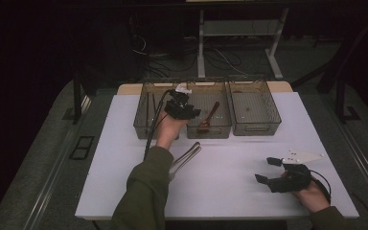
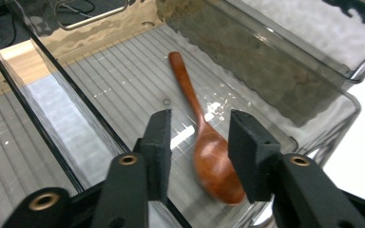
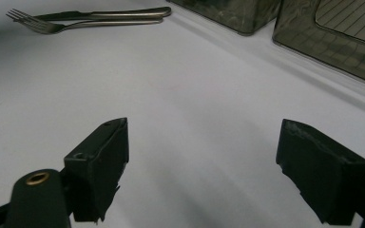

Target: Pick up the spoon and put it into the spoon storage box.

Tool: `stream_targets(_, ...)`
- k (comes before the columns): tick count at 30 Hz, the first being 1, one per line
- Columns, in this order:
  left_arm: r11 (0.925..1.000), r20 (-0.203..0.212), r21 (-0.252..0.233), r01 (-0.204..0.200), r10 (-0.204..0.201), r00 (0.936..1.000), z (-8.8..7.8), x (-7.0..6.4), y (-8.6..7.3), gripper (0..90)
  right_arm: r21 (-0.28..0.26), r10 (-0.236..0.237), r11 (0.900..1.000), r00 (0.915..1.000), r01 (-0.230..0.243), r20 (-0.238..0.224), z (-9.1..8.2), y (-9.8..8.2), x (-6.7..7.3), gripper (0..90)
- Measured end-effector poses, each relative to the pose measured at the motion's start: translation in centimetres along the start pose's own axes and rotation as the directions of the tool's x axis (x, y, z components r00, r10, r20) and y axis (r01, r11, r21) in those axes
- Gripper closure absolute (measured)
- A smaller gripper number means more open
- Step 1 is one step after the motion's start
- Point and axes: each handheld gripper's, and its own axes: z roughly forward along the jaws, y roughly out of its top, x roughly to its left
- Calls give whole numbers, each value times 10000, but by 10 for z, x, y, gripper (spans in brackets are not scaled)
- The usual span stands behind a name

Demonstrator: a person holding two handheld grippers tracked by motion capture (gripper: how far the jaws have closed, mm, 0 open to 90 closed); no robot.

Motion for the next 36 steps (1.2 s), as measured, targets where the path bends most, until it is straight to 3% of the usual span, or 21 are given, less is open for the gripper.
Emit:
stream_targets(3,9998,198,-206,-20,24,9998,-6,-2,0,541,12,-18,10000,10000,18,0,0,0,0,174)
stream_targets(22,9951,838,-336,-928,953,9919,-42,-23,-14,389,18,20,10000,10000,-20,33,0,0,0,174)
stream_targets(36,9929,1265,-552,-1055,1118,9856,-63,-40,-49,331,72,72,9999,9999,-73,75,2,0,-1,174)
